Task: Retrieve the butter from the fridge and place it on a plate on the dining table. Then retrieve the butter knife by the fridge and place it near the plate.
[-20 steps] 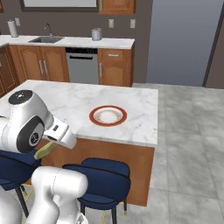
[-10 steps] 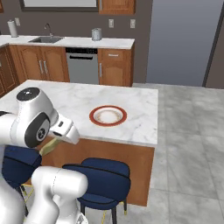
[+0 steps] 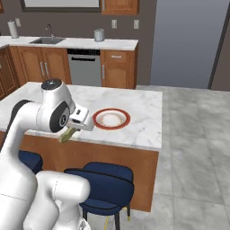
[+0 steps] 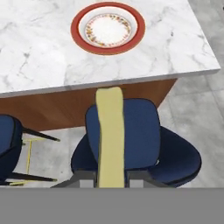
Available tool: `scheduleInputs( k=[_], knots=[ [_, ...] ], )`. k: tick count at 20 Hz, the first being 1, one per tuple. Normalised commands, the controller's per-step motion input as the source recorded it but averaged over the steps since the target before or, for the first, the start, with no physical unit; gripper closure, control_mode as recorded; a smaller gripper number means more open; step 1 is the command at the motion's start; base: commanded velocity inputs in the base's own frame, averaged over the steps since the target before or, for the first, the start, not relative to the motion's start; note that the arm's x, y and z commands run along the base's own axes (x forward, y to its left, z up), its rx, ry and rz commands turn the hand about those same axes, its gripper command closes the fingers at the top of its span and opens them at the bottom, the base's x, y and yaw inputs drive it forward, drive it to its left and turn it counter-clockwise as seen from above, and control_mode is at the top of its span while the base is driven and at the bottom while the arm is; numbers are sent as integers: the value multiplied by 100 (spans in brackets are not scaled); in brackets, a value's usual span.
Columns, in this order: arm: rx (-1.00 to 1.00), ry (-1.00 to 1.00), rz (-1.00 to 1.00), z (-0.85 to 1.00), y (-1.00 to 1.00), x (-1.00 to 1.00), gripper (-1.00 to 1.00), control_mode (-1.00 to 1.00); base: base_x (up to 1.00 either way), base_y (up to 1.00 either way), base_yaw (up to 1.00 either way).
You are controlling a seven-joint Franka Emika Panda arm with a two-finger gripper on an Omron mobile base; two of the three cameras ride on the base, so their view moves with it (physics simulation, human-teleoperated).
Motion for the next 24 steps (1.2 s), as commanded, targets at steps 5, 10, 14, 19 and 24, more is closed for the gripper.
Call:
scheduleInputs(
  k=[5, 10, 14, 19, 24],
  knots=[
    [0, 1, 0, 10, -16, 100, 100, -100, 0, 0, 0],
    [0, 11, 0, 0, -4, 100, 100, -100, 0, 0, 0],
    [0, 12, 0, -1, -19, 100, 100, -100, 0, 0, 0],
    [0, -2, 0, -15, -9, 92, 100, -100, 0, 0, 0],
    [0, -5, 0, -37, 0, 73, 100, -100, 0, 0, 0]
  ],
)
